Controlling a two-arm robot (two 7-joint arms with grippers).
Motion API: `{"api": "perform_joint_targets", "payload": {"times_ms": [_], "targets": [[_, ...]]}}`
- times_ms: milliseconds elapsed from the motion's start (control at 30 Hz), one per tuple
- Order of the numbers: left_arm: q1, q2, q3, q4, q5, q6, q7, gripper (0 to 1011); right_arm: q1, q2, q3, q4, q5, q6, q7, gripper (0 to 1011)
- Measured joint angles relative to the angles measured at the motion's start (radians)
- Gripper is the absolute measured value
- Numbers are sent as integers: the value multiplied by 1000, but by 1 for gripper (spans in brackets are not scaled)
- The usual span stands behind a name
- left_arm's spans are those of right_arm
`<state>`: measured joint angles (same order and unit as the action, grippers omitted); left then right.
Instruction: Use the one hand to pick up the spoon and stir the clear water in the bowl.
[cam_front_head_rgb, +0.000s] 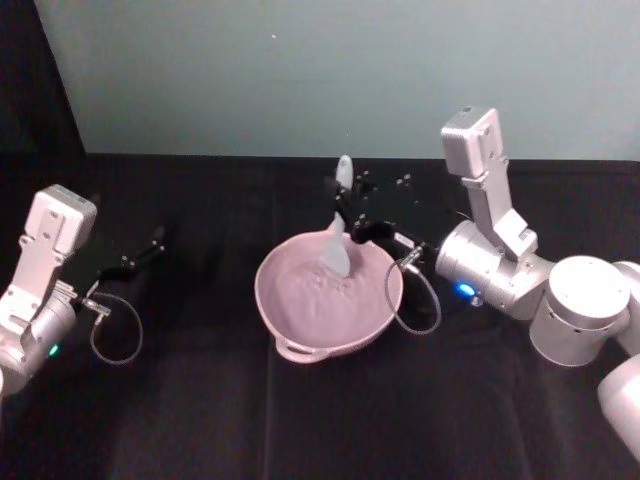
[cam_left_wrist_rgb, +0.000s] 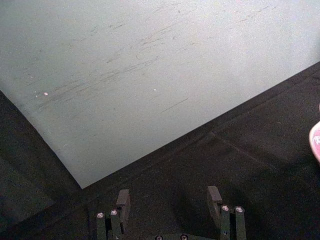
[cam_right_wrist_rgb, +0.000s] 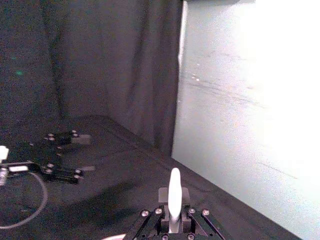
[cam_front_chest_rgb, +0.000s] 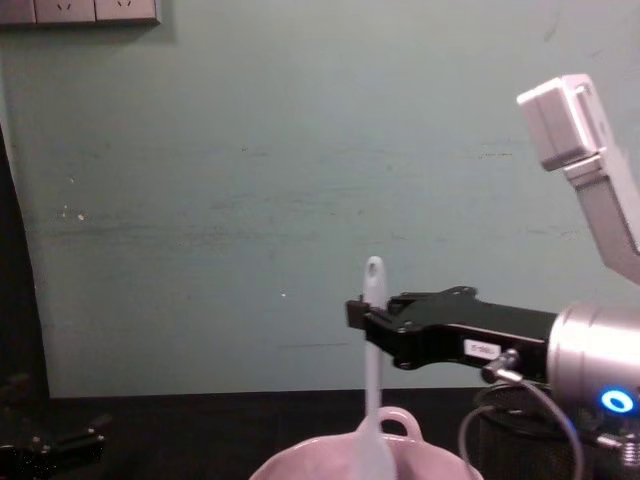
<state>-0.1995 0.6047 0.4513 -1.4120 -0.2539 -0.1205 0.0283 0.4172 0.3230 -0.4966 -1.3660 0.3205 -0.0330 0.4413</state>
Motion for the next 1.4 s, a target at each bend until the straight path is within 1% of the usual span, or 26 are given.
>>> {"api": "perform_joint_targets", "payload": {"times_ms": [133,200,233,300,433,500,600,733,800,833,967,1000,1033,1100,1233,1400], "targets": [[0,0,0,0,0,0,0,1011,-13,25,20,-24,-22,2,-6,129],[0,0,0,0,0,0,0,1011,-23,37,26,-40,-25,9,-4,127],[0,0,0,0,0,0,0,1011,-36,51,32,-62,-25,18,2,127],[0,0,0,0,0,0,0,1011,-48,63,38,-83,-22,26,10,127],[0,0,0,0,0,0,0,1011,-99,99,52,-165,7,52,40,127],[0,0,0,0,0,0,0,1011,-118,108,53,-197,22,60,52,129],[0,0,0,0,0,0,0,1011,-130,110,49,-217,34,68,60,127],[0,0,0,0,0,0,0,1011,-133,97,31,-223,45,77,64,127],[0,0,0,0,0,0,0,1011,-125,80,18,-207,49,79,63,129],[0,0,0,0,0,0,0,1011,-117,66,10,-191,50,78,62,129],[0,0,0,0,0,0,0,1011,-99,35,0,-148,49,64,50,129],[0,0,0,0,0,0,0,1011,-88,19,-2,-125,47,53,42,127],[0,0,0,0,0,0,0,1011,-88,19,-2,-125,47,53,42,127],[0,0,0,0,0,0,0,1011,-67,-8,-3,-76,33,27,22,129],[0,0,0,0,0,0,0,1011,-46,-33,5,-29,9,-3,-7,127],[0,0,0,0,0,0,0,1011,-36,-41,25,-7,-21,-24,-35,127]]}}
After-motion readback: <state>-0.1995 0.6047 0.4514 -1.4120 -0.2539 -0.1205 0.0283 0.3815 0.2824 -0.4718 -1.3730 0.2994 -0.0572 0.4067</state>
